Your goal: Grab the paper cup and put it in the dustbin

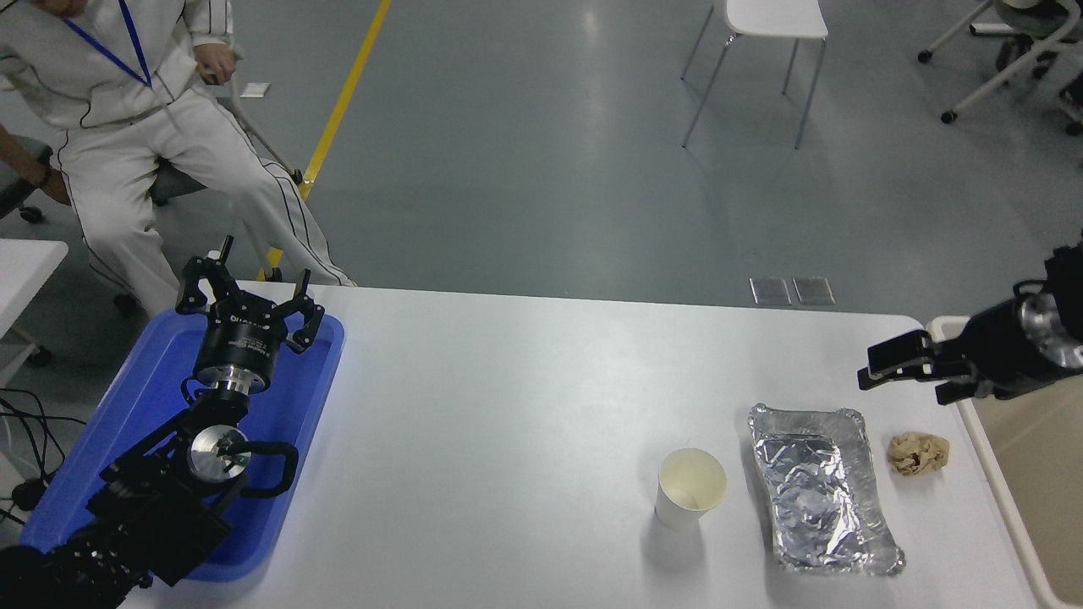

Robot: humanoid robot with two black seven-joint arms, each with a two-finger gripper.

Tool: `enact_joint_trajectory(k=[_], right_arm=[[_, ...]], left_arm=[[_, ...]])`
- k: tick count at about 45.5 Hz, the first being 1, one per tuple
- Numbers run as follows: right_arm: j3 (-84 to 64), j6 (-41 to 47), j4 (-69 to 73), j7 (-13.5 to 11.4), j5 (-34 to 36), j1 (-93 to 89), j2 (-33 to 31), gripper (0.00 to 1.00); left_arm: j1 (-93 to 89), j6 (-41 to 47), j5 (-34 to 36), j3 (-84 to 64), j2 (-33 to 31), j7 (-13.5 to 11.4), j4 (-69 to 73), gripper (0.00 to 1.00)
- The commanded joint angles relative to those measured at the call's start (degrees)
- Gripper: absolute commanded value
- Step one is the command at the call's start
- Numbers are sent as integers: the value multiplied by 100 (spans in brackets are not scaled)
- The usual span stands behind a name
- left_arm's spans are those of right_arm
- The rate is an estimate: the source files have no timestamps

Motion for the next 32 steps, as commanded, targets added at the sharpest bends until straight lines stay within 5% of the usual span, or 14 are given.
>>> enact_joint_trajectory(k=[1, 21, 27, 32], right_arm=[[170, 1019, 560, -504, -23, 1042, 433, 100], [188, 1547, 754, -530, -75, 1473, 1118, 100], [223, 1547, 763, -855, -84, 1517, 1127, 100], [302, 1547, 763, -847, -14, 1561, 1092, 100]], left_arm=[[1, 2, 0, 0, -2, 0, -1, 100], [1, 2, 0, 0, -2, 0, -1, 100], [-8, 2, 0, 0, -2, 0, -1, 100], [-8, 2, 0, 0, -2, 0, -1, 100]])
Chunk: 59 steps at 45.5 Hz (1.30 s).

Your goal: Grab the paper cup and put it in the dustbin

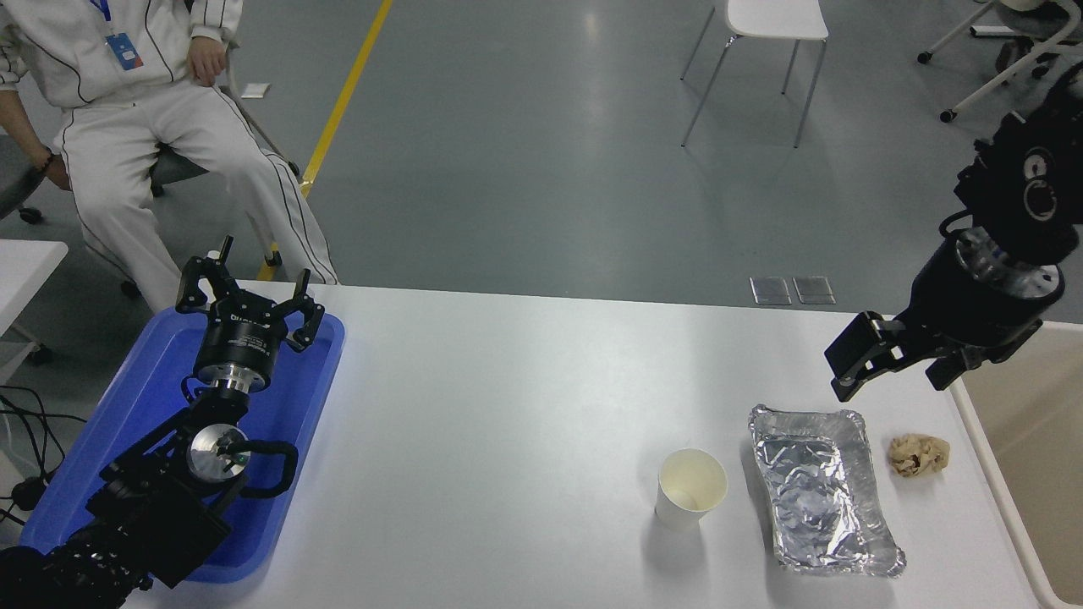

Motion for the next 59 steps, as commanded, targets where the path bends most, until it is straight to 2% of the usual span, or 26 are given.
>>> enact_joint_trajectory(k=[1, 5, 13, 33, 39, 52, 59], right_arm=[[125, 83, 48, -177, 55, 160, 44, 100], [187, 83, 39, -159, 133, 161, 8, 100], [240, 83, 31, -159, 757, 152, 79, 100], [389, 83, -40, -177, 1118, 108, 298, 99], [450, 83, -92, -177, 1171, -94, 535, 97], [679, -1744, -426, -186, 1584, -1122, 641, 96], [855, -2000, -786, -177, 1575, -1904, 834, 97]], left_arm=[[-9, 0, 0, 0, 0, 0, 0, 100], [-9, 0, 0, 0, 0, 9, 0, 100], [-9, 0, 0, 0, 0, 9, 0, 100], [-9, 0, 0, 0, 0, 9, 0, 100], [-9, 0, 0, 0, 0, 9, 0, 100], [-9, 0, 0, 0, 0, 9, 0, 100], [-9, -9, 0, 0, 0, 9, 0, 100]])
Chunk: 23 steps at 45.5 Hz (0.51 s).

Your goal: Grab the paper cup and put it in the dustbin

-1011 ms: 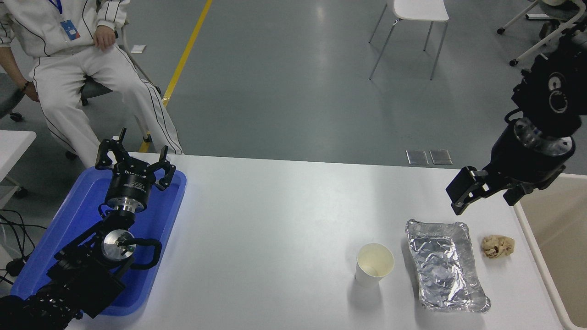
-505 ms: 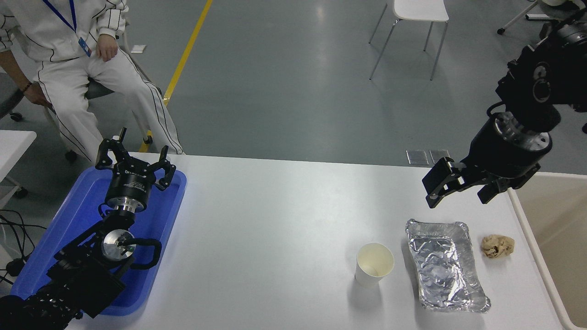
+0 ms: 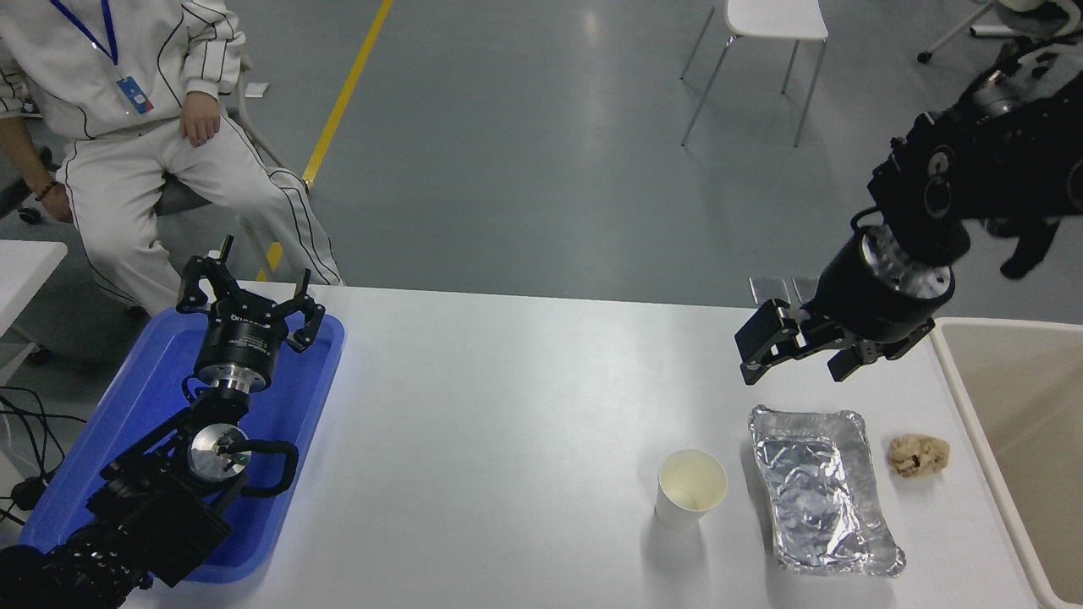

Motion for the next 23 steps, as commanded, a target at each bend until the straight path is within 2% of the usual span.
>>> enact_joint_trajectory(k=[1, 23], right_arm=[[199, -698, -460, 5, 79, -1060, 262, 97], [551, -786, -1259, -4, -97, -2590, 587, 97]], left_arm=[[1, -9, 8, 0, 0, 0, 1, 100], [1, -9, 8, 0, 0, 0, -8, 100]])
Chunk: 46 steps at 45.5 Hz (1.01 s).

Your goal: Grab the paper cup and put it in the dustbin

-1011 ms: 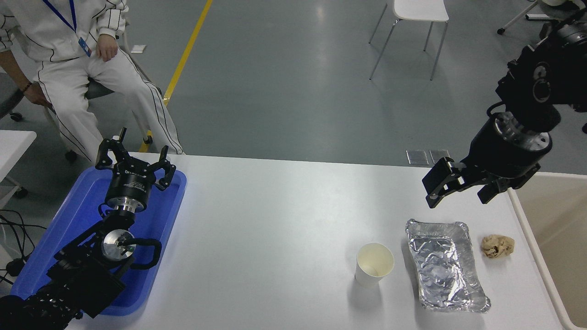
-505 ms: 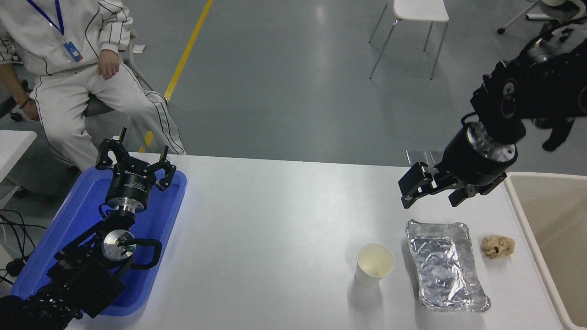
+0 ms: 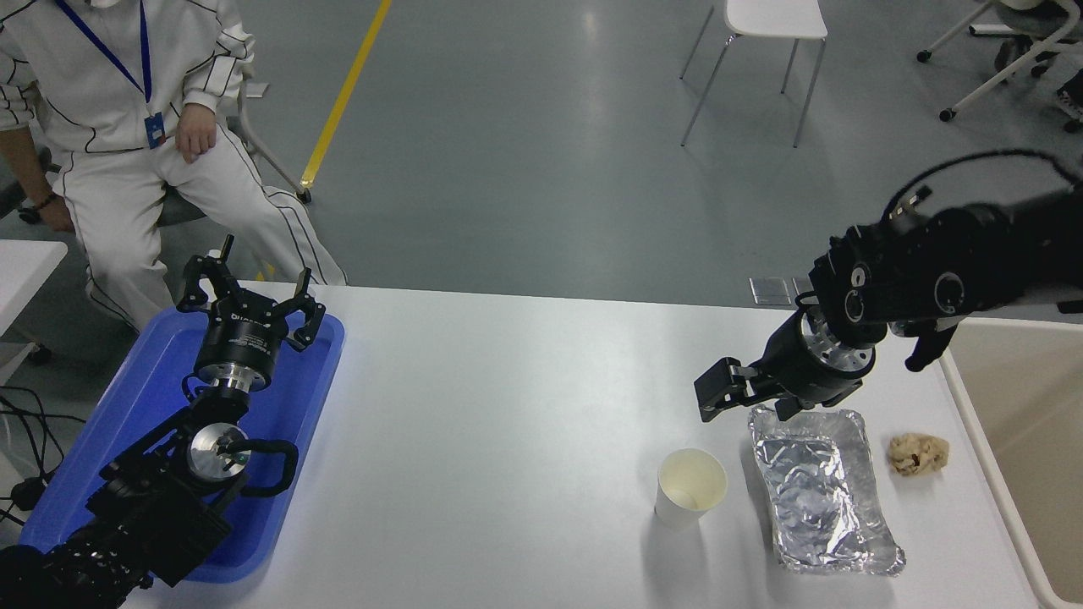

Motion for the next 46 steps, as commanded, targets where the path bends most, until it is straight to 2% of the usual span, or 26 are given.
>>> enact_joint_trajectory(k=[1, 21, 27, 29, 31, 34, 41, 42, 46], right_arm=[[195, -89, -550, -11, -72, -802, 161, 97], [257, -116, -876, -2, -380, -1409, 240, 97], [353, -230, -884, -11, -380, -1462, 258, 94], [353, -221, -884, -11, -380, -1462, 258, 88], [345, -221, -876, -11, -380, -1462, 258, 78], [345, -169, -841, -2, -380, -1444, 258, 53], [353, -125, -788, -2, -415, -1444, 267, 3], [353, -107, -788, -2, -406, -1444, 267, 0], [353, -2, -788, -2, -345, -1435, 240, 0]], left_arm=[[-1, 0, -1, 0, 0, 0, -8, 100], [-1, 0, -1, 0, 0, 0, 0, 100], [-1, 0, -1, 0, 0, 0, 0, 100], [-1, 0, -1, 0, 0, 0, -8, 100], [-1, 0, -1, 0, 0, 0, 0, 100], [-1, 0, -1, 0, 0, 0, 0, 100], [-1, 0, -1, 0, 0, 0, 0, 100], [-1, 0, -1, 0, 0, 0, 0, 100], [-1, 0, -1, 0, 0, 0, 0, 100]])
